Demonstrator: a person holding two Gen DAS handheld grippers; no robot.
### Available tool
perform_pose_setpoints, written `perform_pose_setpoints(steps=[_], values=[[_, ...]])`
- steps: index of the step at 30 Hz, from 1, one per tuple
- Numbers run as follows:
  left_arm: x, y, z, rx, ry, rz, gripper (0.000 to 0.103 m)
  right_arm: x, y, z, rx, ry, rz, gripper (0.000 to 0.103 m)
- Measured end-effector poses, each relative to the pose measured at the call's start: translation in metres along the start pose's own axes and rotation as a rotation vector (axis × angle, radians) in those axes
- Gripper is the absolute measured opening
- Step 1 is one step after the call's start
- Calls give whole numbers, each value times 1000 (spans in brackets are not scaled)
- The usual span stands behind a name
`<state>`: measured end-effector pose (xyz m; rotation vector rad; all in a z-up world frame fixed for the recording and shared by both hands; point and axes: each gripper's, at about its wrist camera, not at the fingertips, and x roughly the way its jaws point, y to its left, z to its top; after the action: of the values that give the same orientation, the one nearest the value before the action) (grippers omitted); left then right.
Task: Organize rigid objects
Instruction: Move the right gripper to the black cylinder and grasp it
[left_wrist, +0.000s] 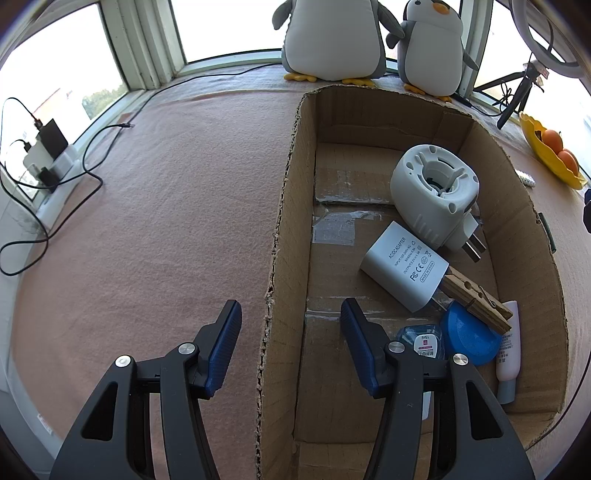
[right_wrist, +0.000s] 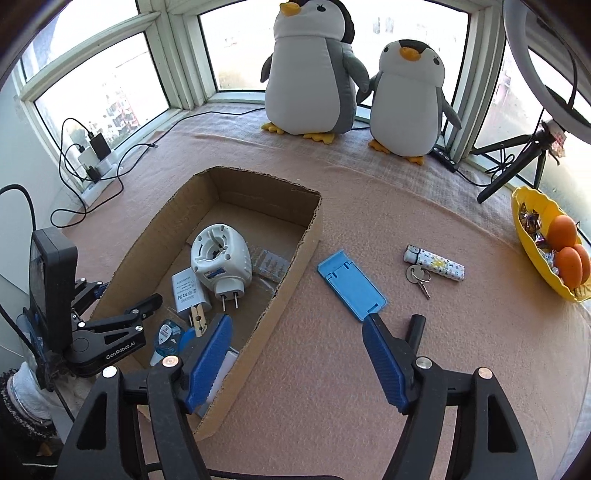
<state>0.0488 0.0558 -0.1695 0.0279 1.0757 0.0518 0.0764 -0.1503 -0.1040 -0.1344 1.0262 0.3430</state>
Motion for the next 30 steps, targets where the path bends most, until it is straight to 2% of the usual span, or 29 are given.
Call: perform_pose_setpoints(steps=[7,12,15,19,23,30], values=[[0,0,0,0,0,0,56,9,-45,-2,113,15,-61,69],[0,-1,0,-2,-1,0,56,23,-81,-5,232,51,-59,69],[0,0,-1,-2,-1,-1,56,32,-96,-6,268,71,-85,69],[0,0,-1,-3,0,-1,56,42,-112,-6,317,103,-68,69],[0,-2,-1,1,0,0,56,55,-118,-6,339,147,-41,56],[0,-2,-1,1,-1,0,56,72,-116,-8,332,203,-35,45]])
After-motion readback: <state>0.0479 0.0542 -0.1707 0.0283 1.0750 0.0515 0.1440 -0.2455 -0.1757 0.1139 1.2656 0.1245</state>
